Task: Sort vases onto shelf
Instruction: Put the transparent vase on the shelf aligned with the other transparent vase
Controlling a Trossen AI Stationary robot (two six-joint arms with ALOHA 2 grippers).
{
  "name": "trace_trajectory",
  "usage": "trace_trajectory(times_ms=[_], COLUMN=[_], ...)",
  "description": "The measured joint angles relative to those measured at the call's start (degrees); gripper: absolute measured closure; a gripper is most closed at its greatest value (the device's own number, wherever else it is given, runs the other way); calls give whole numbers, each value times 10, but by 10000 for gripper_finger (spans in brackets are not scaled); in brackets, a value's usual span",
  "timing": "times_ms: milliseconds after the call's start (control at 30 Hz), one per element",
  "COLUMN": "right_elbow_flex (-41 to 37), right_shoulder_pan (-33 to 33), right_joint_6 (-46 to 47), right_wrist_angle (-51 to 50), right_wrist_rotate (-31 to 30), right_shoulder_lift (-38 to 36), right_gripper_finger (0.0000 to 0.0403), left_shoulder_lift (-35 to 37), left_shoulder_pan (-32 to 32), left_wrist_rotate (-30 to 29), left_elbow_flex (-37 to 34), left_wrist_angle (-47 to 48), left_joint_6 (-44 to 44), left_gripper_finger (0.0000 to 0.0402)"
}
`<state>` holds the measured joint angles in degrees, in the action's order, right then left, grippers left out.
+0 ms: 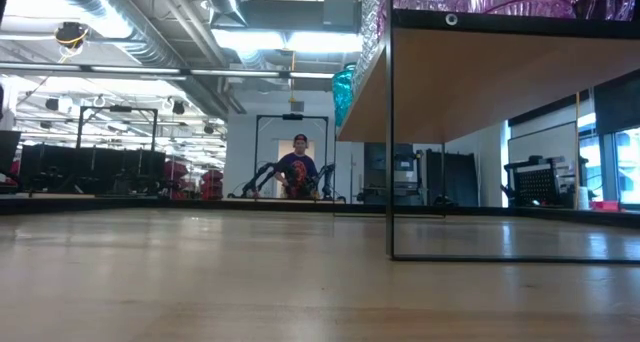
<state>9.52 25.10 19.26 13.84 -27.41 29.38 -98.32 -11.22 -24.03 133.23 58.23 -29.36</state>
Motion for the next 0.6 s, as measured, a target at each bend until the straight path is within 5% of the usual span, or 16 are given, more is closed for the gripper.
trace_trajectory(times_ms=[333, 600], right_elbow_flex=[1, 1], right_shoulder_pan=[0, 0], right_joint_6=[17, 16], right_wrist_angle=[59, 61], right_wrist_rotate=[-8, -11], right_shoulder_lift=[52, 57], right_gripper_finger=[144, 161], left_shoulder_lift=[0, 0], left_shoulder_pan=[1, 1], left_wrist_rotate=[9, 13], left_elbow_flex=[0, 0], left_wrist_angle=[-1, -5], left_joint_6=[1, 2], left_gripper_finger=[230, 230])
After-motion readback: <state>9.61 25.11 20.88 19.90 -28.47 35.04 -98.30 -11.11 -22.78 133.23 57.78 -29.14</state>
